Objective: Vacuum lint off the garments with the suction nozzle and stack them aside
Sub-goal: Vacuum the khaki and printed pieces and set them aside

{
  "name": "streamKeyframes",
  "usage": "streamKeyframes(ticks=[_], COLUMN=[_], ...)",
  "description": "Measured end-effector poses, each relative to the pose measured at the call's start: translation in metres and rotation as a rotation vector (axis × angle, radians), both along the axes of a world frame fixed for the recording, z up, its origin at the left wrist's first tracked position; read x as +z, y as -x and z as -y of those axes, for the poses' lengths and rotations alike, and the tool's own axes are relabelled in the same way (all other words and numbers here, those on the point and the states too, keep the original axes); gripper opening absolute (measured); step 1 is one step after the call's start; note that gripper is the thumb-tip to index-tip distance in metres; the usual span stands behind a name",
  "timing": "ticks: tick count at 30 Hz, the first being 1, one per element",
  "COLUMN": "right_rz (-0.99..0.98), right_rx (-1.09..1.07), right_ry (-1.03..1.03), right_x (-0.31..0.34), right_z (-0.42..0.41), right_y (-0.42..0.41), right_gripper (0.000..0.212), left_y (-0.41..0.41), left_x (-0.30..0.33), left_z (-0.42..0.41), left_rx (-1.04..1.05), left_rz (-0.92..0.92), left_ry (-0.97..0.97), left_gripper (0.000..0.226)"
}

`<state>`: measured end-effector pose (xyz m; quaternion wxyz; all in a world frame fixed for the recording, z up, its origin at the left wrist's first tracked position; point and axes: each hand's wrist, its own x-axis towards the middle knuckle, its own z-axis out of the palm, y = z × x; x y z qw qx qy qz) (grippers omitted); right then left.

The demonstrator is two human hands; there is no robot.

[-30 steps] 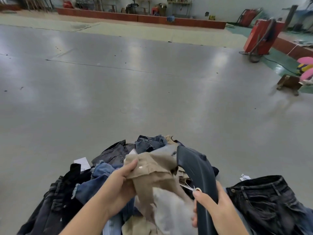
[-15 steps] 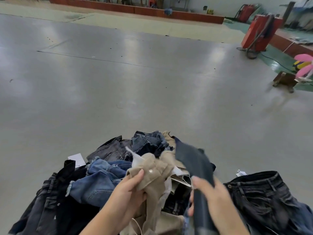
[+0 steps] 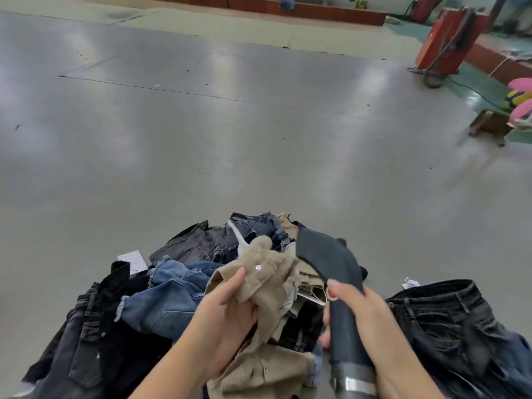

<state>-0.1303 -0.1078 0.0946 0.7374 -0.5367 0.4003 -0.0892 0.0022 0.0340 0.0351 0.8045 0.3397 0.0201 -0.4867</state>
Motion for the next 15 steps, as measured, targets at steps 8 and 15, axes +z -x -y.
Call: streamKeyframes(ticks=[8,15], right_rz=[0.13,0.023], right_rx=[0.182,0.448], right_ry=[-0.01,0.279], right_x=[0.016,0.004], right_z=[-0.009,-0.028], right_y=[0.023,0.025], right_gripper=[0.031,0.054], left_y=[-0.013,-0.013], left_x=[0.001,0.007], left_z=[0.0,0.009], left_rx=[0.107,0.053], left_rz=[-0.204,-0.159], left_ry=[-0.006,0.018], left_gripper=[0.037,0.066])
